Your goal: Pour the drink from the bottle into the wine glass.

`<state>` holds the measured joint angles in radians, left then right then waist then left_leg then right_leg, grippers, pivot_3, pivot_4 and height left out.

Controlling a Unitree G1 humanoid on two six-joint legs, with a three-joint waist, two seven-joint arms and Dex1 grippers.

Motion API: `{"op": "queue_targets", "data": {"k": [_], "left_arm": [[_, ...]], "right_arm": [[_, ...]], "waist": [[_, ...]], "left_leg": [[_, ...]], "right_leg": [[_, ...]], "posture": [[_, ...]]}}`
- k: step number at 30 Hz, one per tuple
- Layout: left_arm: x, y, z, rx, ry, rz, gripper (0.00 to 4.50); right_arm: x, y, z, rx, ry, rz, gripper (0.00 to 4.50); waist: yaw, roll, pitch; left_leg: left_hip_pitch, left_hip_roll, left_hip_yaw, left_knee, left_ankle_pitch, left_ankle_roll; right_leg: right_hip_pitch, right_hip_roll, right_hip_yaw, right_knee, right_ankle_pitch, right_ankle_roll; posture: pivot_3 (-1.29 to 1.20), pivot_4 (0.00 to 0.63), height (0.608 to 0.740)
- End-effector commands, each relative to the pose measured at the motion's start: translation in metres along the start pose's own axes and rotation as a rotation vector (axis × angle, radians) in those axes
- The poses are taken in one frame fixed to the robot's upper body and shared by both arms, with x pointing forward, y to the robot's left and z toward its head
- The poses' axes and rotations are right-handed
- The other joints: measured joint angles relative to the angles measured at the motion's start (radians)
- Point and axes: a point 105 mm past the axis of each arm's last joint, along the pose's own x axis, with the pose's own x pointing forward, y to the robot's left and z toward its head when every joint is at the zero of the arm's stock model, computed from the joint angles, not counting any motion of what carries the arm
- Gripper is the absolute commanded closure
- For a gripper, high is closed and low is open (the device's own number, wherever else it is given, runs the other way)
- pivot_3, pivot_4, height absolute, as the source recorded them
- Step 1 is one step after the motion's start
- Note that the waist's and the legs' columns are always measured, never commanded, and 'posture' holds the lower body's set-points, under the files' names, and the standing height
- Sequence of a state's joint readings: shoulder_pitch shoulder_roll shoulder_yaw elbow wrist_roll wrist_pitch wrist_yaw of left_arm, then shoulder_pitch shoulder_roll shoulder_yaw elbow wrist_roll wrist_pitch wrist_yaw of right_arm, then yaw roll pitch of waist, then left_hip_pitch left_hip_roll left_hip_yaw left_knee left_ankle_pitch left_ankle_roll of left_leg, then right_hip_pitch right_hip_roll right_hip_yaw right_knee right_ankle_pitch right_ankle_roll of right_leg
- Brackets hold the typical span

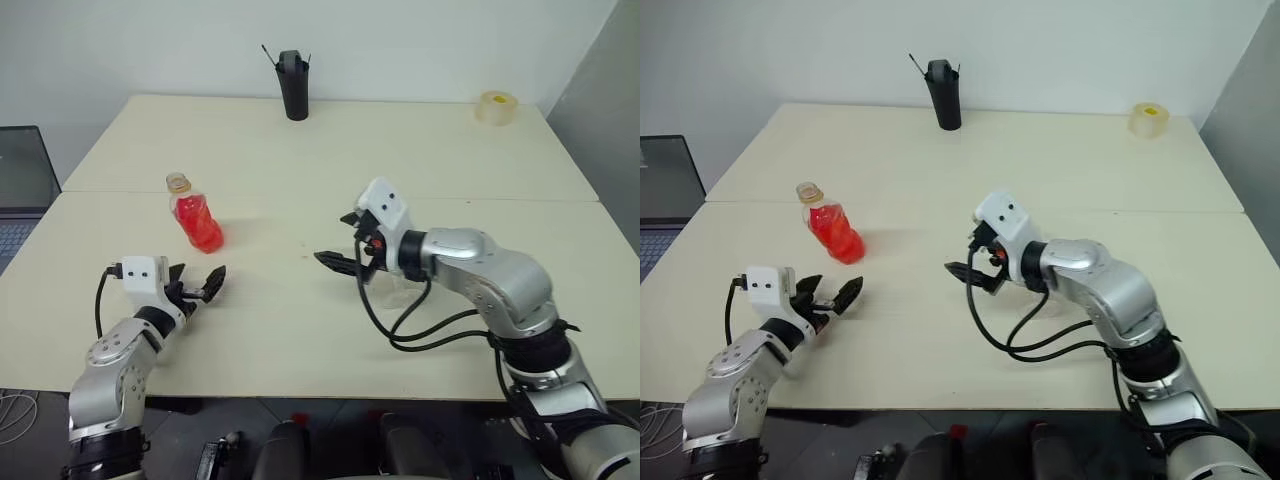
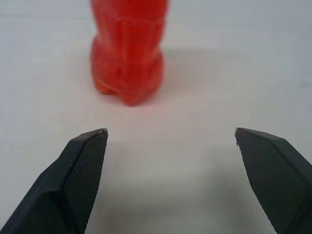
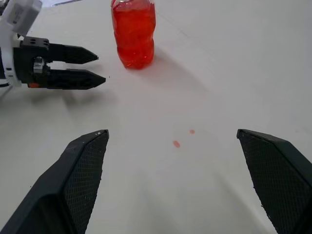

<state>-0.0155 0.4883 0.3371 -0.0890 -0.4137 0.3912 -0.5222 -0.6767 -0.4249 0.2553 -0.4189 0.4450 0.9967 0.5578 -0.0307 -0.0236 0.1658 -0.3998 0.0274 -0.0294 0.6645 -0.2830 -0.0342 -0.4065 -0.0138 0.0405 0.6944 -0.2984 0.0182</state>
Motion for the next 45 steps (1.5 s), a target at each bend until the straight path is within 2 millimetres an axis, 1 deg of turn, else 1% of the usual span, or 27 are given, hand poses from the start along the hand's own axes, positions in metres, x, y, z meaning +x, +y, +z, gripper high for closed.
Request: {"op": "queue_targets", "data": {"k": [1, 2, 3, 4, 6, 8, 11, 14, 15, 17, 19, 22, 25, 27, 29, 32, 35, 39, 45], "left_arm": [[-0.003, -0.032, 0.017, 0.128, -0.079, -0.177, 0.01], [-0.002, -0.043, 0.020, 0.142, -0.089, -0.236, 0.01], [-0.001, -0.059, 0.024, 0.187, -0.086, -0.321, 0.01], [-0.001, -0.069, 0.025, 0.216, -0.082, -0.375, 0.01], [0.003, -0.096, 0.039, 0.261, -0.093, -0.508, 0.01], [0.005, -0.115, 0.054, 0.289, -0.113, -0.599, 0.01], [0.007, -0.136, 0.064, 0.366, -0.106, -0.708, 0.01], [0.011, -0.148, 0.069, 0.369, -0.112, -0.758, 0.01], [0.012, -0.150, 0.069, 0.370, -0.113, -0.766, 0.01], [0.010, -0.152, 0.063, 0.388, -0.084, -0.806, 0.01], [0.008, -0.152, 0.059, 0.409, -0.064, -0.828, 0.01], [0.007, -0.141, 0.054, 0.430, -0.047, -0.800, 0.01], [0.002, -0.129, 0.049, 0.436, -0.030, -0.765, 0.01], [0.000, -0.127, 0.049, 0.433, -0.033, -0.754, 0.01], [-0.003, -0.125, 0.047, 0.435, -0.029, -0.742, 0.01], [-0.006, -0.127, 0.044, 0.431, -0.028, -0.732, 0.01], [-0.006, -0.133, 0.043, 0.415, -0.040, -0.726, 0.01], [-0.007, -0.138, 0.043, 0.401, -0.052, -0.719, 0.01], [-0.006, -0.136, 0.045, 0.403, -0.057, -0.705, 0.01]], "right_arm": [[-0.025, -0.006, 0.020, -0.039, -0.064, -0.020, 0.00], [-0.033, -0.015, 0.020, -0.025, -0.060, -0.058, 0.00], [-0.043, -0.025, 0.019, 0.009, -0.028, -0.109, 0.00], [-0.049, -0.032, 0.018, 0.033, -0.005, -0.140, 0.00], [-0.062, -0.045, 0.013, 0.108, 0.107, -0.200, 0.00], [-0.073, -0.058, 0.012, 0.216, 0.185, -0.252, 0.00], [-0.077, -0.081, 0.011, 0.377, 0.244, -0.291, 0.00], [-0.073, -0.094, 0.013, 0.471, 0.290, -0.298, 0.00], [-0.072, -0.095, 0.014, 0.489, 0.302, -0.293, 0.00], [-0.062, -0.099, 0.015, 0.530, 0.358, -0.301, 0.00], [-0.051, -0.098, 0.012, 0.584, 0.422, -0.292, 0.00], [-0.032, -0.089, 0.010, 0.635, 0.482, -0.275, 0.00], [-0.024, -0.082, 0.001, 0.682, 0.542, -0.268, 0.00], [-0.026, -0.080, -0.006, 0.704, 0.577, -0.285, 0.00], [-0.027, -0.082, -0.018, 0.727, 0.628, -0.334, 0.00], [-0.030, -0.080, -0.026, 0.738, 0.664, -0.359, 0.00], [-0.031, -0.073, -0.033, 0.738, 0.682, -0.362, 0.00], [-0.030, -0.062, -0.052, 0.749, 0.704, -0.395, 0.00], [-0.024, -0.061, -0.059, 0.784, 0.704, -0.451, 0.00]], "waist": [[0.000, 0.000, 0.000], [0.002, 0.000, 0.000], [0.003, 0.000, 0.000], [0.005, 0.000, 0.000], [0.005, 0.001, 0.001], [0.003, 0.001, 0.001], [-0.007, 0.001, 0.001], [-0.013, 0.001, 0.001], [-0.015, 0.001, 0.001], [-0.019, 0.002, 0.002], [-0.024, 0.002, 0.002], [-0.026, 0.002, 0.002], [-0.026, 0.002, 0.002], [-0.022, 0.002, 0.002], [-0.016, 0.002, 0.002], [-0.013, 0.002, 0.002], [-0.011, 0.002, 0.002], [-0.010, 0.002, 0.002], [-0.020, 0.002, 0.002]], "left_leg": [[0.000, 0.000, 0.000, 0.000, 0.000, 0.000], [0.000, 0.000, 0.000, 0.000, 0.000, 0.000], [0.000, 0.000, -0.001, 0.000, 0.000, 0.000], [0.000, 0.000, -0.001, 0.000, 0.000, 0.000], [0.000, -0.001, -0.001, 0.000, 0.000, 0.000], [0.000, -0.001, -0.001, 0.000, 0.000, 0.000], [0.001, 0.000, 0.001, -0.001, 0.000, 0.000], [0.002, 0.001, 0.003, -0.002, 0.000, 0.000], [0.002, 0.001, 0.003, -0.002, 0.000, 0.000], [0.000, 0.001, 0.004, -0.002, 0.000, 0.000], [0.000, 0.001, 0.005, -0.002, 0.000, 0.000], [0.000, 0.001, 0.004, -0.002, 0.000, 0.001], [-0.001, 0.002, 0.004, -0.002, 0.000, 0.001], [-0.002, 0.001, 0.004, -0.002, 0.000, 0.000], [-0.003, 0.001, 0.004, -0.001, 0.000, 0.000], [-0.003, 0.001, 0.004, -0.001, 0.000, 0.000], [-0.003, 0.001, 0.004, -0.001, 0.000, 0.000], [-0.003, 0.002, 0.004, -0.001, 0.000, 0.000], [-0.002, 0.003, 0.003, -0.001, 0.000, 0.001]], "right_leg": [[0.000, 0.000, 0.000, 0.000, 0.000, 0.000], [0.000, 0.000, 0.000, 0.000, 0.000, 0.000], [0.001, 0.000, 0.000, 0.000, 0.000, 0.000], [0.001, 0.000, 0.000, -0.001, 0.000, 0.000], [0.002, 0.000, 0.001, -0.001, 0.000, 0.000], [0.001, 0.000, 0.001, -0.001, 0.000, 0.000], [0.000, 0.002, 0.001, 0.000, 0.000, 0.000], [0.000, 0.003, 0.003, 0.000, 0.000, 0.000], [0.000, 0.004, 0.003, 0.000, 0.000, -0.001], [-0.001, 0.004, 0.003, 0.000, 0.000, -0.001], [-0.002, 0.004, 0.004, 0.001, 0.000, -0.001], [-0.001, 0.006, 0.004, 0.001, 0.000, -0.001], [-0.002, 0.006, 0.004, 0.001, 0.000, -0.001], [-0.003, 0.006, 0.004, 0.001, 0.000, -0.001], [-0.003, 0.006, 0.003, 0.000, 0.000, 0.000], [-0.003, 0.006, 0.003, 0.000, 0.000, 0.000], [-0.003, 0.006, 0.003, 0.000, 0.000, 0.000], [-0.002, 0.006, 0.003, -0.001, 0.000, 0.000], [-0.003, 0.007, 0.003, 0.000, 0.000, 0.000]], "posture": [[0.00, 0.150, 0.740], [0.00, 0.150, 0.740], [0.00, 0.150, 0.740], [0.00, 0.150, 0.740], [0.00, 0.150, 0.740], [0.00, 0.150, 0.740], [0.00, 0.150, 0.740], [0.00, 0.150, 0.740], [0.00, 0.150, 0.740], [0.00, 0.150, 0.740], [0.00, 0.150, 0.740], [0.00, 0.150, 0.740], [0.00, 0.150, 0.740], [0.00, 0.150, 0.740], [0.00, 0.150, 0.740], [0.00, 0.150, 0.740], [0.00, 0.150, 0.740], [0.00, 0.150, 0.740], [0.00, 0.150, 0.740]]}}
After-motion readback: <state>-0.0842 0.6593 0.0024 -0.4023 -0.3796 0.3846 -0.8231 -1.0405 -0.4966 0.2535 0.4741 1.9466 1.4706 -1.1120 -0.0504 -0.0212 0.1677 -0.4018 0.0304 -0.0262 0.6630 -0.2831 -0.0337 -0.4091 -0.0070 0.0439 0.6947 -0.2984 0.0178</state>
